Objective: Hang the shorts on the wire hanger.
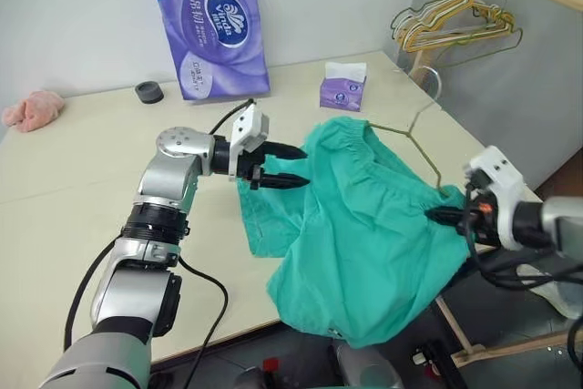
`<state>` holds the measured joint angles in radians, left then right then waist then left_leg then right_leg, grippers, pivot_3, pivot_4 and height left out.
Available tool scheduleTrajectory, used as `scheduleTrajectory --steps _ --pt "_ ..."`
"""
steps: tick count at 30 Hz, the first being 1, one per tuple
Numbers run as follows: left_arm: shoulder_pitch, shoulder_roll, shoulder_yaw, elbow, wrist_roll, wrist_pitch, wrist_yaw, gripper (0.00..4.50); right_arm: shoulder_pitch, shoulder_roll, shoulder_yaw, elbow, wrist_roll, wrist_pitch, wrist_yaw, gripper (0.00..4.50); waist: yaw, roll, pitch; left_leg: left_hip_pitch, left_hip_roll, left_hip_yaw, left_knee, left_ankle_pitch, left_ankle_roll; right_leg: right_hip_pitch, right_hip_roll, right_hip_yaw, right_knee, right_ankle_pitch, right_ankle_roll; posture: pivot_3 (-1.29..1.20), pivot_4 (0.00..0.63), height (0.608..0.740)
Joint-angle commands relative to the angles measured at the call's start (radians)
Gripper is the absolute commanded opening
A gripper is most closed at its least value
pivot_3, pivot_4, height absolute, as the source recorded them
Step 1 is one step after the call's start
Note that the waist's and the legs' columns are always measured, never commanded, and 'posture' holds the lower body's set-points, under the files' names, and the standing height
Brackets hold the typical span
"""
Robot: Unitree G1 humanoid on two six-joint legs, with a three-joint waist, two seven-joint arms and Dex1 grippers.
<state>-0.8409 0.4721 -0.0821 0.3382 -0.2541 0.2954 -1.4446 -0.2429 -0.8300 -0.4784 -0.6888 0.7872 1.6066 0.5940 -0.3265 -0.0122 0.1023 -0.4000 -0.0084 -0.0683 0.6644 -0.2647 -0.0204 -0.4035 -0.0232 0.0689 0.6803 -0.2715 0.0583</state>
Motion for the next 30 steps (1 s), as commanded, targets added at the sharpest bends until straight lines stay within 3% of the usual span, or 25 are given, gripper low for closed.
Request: scheduleTrajectory --steps 1,7,10,12,16,21,25,30 --pt "-0.011 -0.027 -0.018 -0.063 -0.034 0.026 0.024 3.0 0.098 -0.017 -0.182 -0.069 0.153 0.008 -0.108 0.0 -0.005 0.0 0.0 0.0 0.0 0.0 0.0 0.0 0.0 0.0 0.0 0.0 0.0 0.0 0.0 -0.48 0.13 0.74" --pt "-0.014 -0.106 -0.12 -0.158 -0.007 0.009 0.072 3.0 0.401 0.0 -0.585 -0.111 0.549 0.008 -0.421 0.0 -0.014 0.002 0.018 0.0 0.0 0.003 0.0 -0.001 0.001 0.002 0.001 0.002 -0.001 -0.001 0.001 -0.56 0.182 0.74" --pt "-0.02 -0.142 -0.168 -0.21 -0.012 0.01 0.073 3.0 0.775 -0.085 -0.733 -0.085 1.01 -0.271 -0.781 0.0 -0.031 0.002 0.046 0.007 0.0 0.011 0.0 -0.004 0.006 0.015 0.001 0.003 -0.006 -0.007 0.004 -0.62 0.227 0.74" --pt "-0.042 -0.178 -0.191 -0.207 -0.004 -0.001 0.093 3.0 1.009 -0.101 -0.811 -0.12 1.165 -0.433 -0.893 0.0 -0.047 0.0 0.062 0.01 0.0 0.013 -0.002 -0.006 0.008 0.018 0.002 0.004 -0.009 -0.01 0.003 -0.63 0.245 0.74" --pt "-0.074 -0.225 -0.219 -0.184 0.027 -0.067 0.125 3.0 1.325 -0.104 -0.93 -0.189 1.185 -0.705 -0.888 0.0 -0.105 -0.009 0.099 0.01 0.002 0.015 -0.003 -0.007 0.01 0.019 0.007 0.006 -0.017 -0.009 0.003 -0.68 0.3 0.74" --pt "-0.105 -0.296 -0.238 -0.144 0.041 -0.13 0.171 3.0 1.558 -0.123 -1.124 -0.162 1.185 -0.876 -0.848 0.0 -0.16 -0.012 0.148 0.008 0.001 0.023 -0.005 -0.008 0.01 0.017 0.008 0.024 -0.023 -0.009 0.006 -0.71 0.34 0.74" --pt "-0.136 -0.345 -0.256 -0.099 0.08 -0.2 0.211 3.0 1.63 -0.124 -1.186 -0.147 1.185 -1.001 -0.964 0.0 -0.178 -0.017 0.182 0.002 -0.001 0.025 -0.004 -0.008 0.01 0.014 0.007 0.031 -0.029 -0.006 0.012 -0.71 0.349 0.74" --pt "-0.179 -0.389 -0.256 -0.05 0.093 -0.254 0.242 3.0 1.659 -0.113 -1.121 -0.205 1.185 -1.163 -1.139 0.0 -0.188 -0.017 0.202 -0.001 -0.003 0.025 -0.005 -0.012 0.017 0.013 0.005 0.033 -0.035 -0.008 0.017 -0.71 0.35 0.74"
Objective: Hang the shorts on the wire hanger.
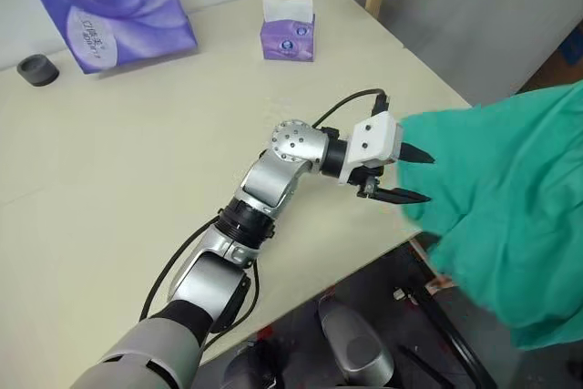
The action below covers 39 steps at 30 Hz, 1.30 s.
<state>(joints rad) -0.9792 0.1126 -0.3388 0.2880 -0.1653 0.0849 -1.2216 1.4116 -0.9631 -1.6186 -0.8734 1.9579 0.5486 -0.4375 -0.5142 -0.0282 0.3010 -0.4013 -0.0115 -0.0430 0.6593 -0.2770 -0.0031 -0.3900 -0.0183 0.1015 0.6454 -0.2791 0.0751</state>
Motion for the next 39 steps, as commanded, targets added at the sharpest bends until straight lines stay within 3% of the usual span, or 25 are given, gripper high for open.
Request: scheduleTrajectory --steps 1,8,17,24,39 --pt "-0.05 -0.037 0.003 0.008 0.002 -0.048 0.023 3.0 0.006 0.02 0.028 -0.025 0.014 -0.123 -0.134 0.0 0.0 -0.001 0.005 0.0 -0.001 0.0 0.0 0.0 0.001 0.0 0.0 0.0 0.0 -0.001 0.001 -0.71 0.347 0.74" --pt "-0.113 -0.1 0.017 0.025 -0.038 -0.051 0.01 3.0 -0.112 -0.057 0.088 0.013 0.014 -0.201 -0.351 0.0 -0.01 0.0 0.011 -0.001 -0.003 0.003 -0.001 -0.004 0.002 -0.001 -0.003 0.003 -0.001 -0.004 0.005 -0.68 0.333 0.74" --pt "-0.155 -0.151 0.014 0.025 -0.034 -0.057 0.046 3.0 -0.358 -0.148 0.189 0.142 0.014 -0.09 -0.547 0.0 -0.006 0.0 0.011 0.001 -0.008 0.011 0.0 -0.004 0.003 0.0 -0.006 0.009 0.0 -0.004 0.007 -0.63 0.306 0.74" --pt "-0.204 -0.183 0.021 0.075 -0.028 -0.066 0.053 3.0 -0.522 -0.173 0.265 0.252 0.014 0.028 -0.584 0.0 0.003 0.001 0.01 0.001 -0.012 0.018 0.002 -0.005 0.004 -0.001 -0.009 0.02 -0.002 -0.002 0.015 -0.61 0.289 0.74" --pt "-0.241 -0.283 0.047 0.116 -0.05 0.019 0.143 3.0 -0.71 -0.224 0.331 0.521 -0.035 0.298 -0.525 0.0 0.028 0.004 0.007 0.002 -0.013 0.02 0.003 -0.005 0.005 -0.001 -0.01 0.025 -0.002 0.0 0.019 -0.62 0.251 0.74"
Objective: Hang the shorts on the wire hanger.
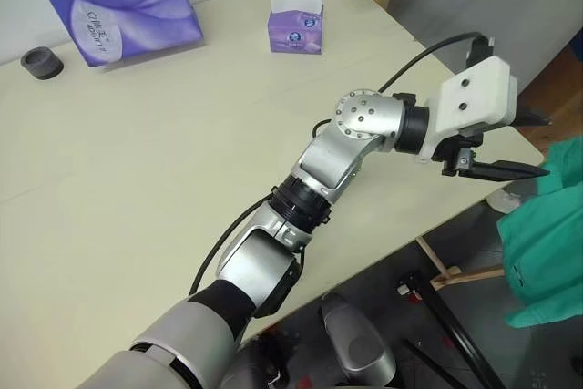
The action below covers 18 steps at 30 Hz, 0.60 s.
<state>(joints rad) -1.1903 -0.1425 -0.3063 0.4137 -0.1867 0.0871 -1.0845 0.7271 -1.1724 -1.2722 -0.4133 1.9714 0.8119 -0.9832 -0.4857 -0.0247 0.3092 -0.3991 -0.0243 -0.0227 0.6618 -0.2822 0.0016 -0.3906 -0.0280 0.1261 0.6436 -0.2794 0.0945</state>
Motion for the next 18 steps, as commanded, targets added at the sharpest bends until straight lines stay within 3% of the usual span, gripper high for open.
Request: scheduleTrajectory --steps 1,10,18 --pt "-0.032 -0.03 0.014 -0.009 -0.03 0.018 0.006 3.0 -0.04 -0.024 -0.013 0.082 -0.06 0.05 0.03 0.0 0.0 0.001 -0.001 0.0 0.0 0.0 0.0 0.0 0.0 0.0 0.0 0.0 0.0 0.0 0.0 -0.62 0.247 0.74" --pt "-0.072 -0.052 0.024 0.042 -0.034 -0.018 0.01 3.0 -0.187 -0.015 0.07 0.156 0.0 0.065 -0.027 0.0 -0.007 0.015 -0.015 0.0 0.0 0.003 0.001 0.0 0.0 0.0 0.0 0.001 0.001 0.001 0.001 -0.62 0.207 0.74" --pt "-0.102 -0.067 0.04 0.057 -0.066 0.0 0.006 3.0 -0.263 -0.032 0.146 0.165 -0.001 0.097 -0.006 0.0 -0.011 0.016 -0.019 0.001 0.0 0.006 0.002 0.0 0.0 0.0 0.0 0.003 0.001 0.003 0.005 -0.59 0.215 0.74"
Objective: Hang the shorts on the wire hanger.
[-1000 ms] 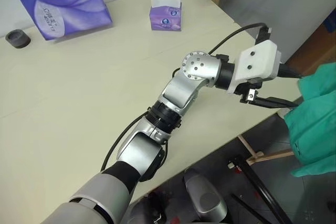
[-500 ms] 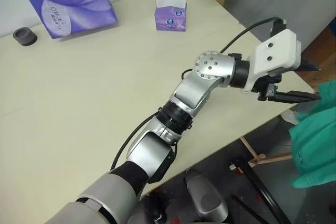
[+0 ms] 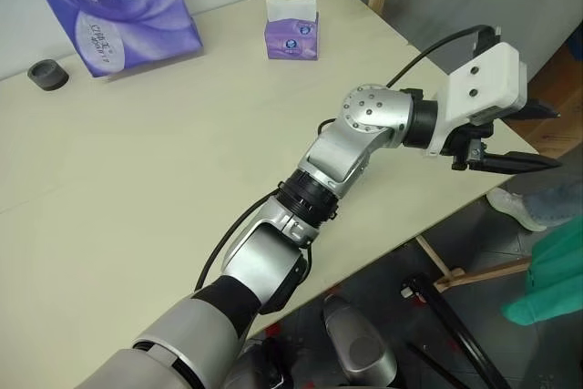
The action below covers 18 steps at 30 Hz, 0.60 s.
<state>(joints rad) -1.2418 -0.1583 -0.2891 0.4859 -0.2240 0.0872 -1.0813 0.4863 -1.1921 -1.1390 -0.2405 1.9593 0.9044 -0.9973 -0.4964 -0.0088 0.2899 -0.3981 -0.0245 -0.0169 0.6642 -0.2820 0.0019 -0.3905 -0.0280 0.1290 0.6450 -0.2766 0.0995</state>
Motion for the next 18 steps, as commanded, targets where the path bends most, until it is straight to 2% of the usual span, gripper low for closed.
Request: scheduleTrajectory --steps 1,8,12,18 --pt "-0.053 -0.051 0.023 -0.012 -0.03 -0.001 0.005 3.0 -0.032 -0.013 0.024 -0.007 0.009 0.005 0.008 0.0 0.0 -0.001 -0.001 0.0 0.0 0.0 0.0 0.0 0.0 0.0 0.0 0.0 0.0 0.0 0.0 -0.59 0.216 0.74" --pt "-0.044 -0.04 0.011 -0.016 -0.029 -0.011 -0.013 3.0 -0.07 -0.005 0.053 -0.003 -0.018 0.011 -0.009 0.0 0.001 0.0 -0.002 0.0 0.0 0.0 0.0 0.0 0.0 0.0 0.0 0.0 0.0 0.0 0.001 -0.57 0.222 0.74" --pt "-0.035 -0.036 0.004 -0.024 -0.025 -0.016 -0.024 3.04 -0.08 -0.005 0.056 -0.025 -0.016 0.009 -0.039 1.03 0.003 0.0 -0.003 0.0 0.0 0.0 0.0 0.0 0.0 0.0 0.0 0.0 0.0 0.0 0.001 -0.57 0.22 0.74" --pt "-0.024 -0.028 -0.006 -0.034 -0.021 -0.024 -0.046 3.04 -0.096 -0.01 0.052 -0.096 0.012 -0.029 -0.167 3.07 0.003 0.0 -0.003 0.0 0.0 0.0 0.0 0.0 0.0 0.0 0.0 0.001 0.0 0.0 0.001 -0.57 0.217 0.74"
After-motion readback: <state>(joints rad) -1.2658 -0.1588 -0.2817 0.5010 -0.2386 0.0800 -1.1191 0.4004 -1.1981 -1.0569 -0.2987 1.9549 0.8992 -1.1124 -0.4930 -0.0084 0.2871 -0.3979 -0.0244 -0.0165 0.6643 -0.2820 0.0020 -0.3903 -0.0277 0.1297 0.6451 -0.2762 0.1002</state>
